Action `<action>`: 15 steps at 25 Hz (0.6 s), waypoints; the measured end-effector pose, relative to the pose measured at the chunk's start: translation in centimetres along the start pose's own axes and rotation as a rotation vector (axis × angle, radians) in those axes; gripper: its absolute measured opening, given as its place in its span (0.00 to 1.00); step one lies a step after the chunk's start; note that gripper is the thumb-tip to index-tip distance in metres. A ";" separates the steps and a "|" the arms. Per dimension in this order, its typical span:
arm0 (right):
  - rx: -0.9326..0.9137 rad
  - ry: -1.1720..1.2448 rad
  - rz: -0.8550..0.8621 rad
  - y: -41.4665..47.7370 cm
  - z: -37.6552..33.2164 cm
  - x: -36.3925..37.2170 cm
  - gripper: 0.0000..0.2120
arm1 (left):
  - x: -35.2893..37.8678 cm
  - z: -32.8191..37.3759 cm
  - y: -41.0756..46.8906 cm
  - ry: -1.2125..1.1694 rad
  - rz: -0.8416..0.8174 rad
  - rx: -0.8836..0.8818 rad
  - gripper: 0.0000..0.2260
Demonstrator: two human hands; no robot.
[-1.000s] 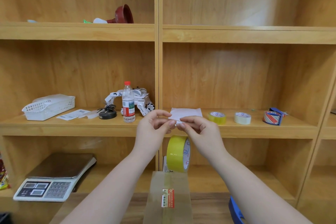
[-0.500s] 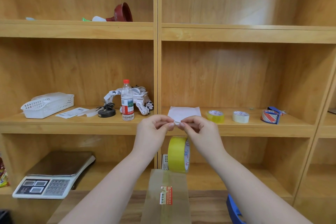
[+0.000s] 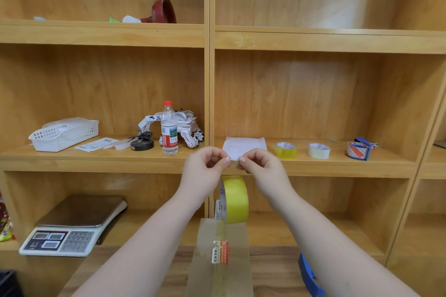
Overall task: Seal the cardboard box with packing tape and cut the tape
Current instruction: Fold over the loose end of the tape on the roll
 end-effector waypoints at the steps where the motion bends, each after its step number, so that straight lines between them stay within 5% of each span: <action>1: 0.015 0.033 -0.013 -0.1 0.2 0.0 0.07 | 0.1 -0.2 -0.1 -0.013 0.005 -0.021 0.02; 6: 0.034 0.177 -0.107 -0.8 -0.6 0.3 0.03 | 0.1 0.3 -0.7 -0.063 -0.011 -0.035 0.04; 10: -0.050 0.014 -0.086 -0.5 -1.8 1.0 0.05 | -0.2 0.8 -1.1 -0.104 -0.033 -0.016 0.05; 15: -0.084 -0.047 -0.055 -0.4 -2.2 1.4 0.08 | -1.6 -3.5 -2.9 -0.183 0.104 -0.304 0.08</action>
Point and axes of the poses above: each hand's wrist, its own y-axis towards the middle knuckle, its own x-axis out of the palm, z = x × y, the point moved 8 cm from there along y, towards the middle knuckle, and after that the axes turned 13 degrees about z, right-handed, at the moved point
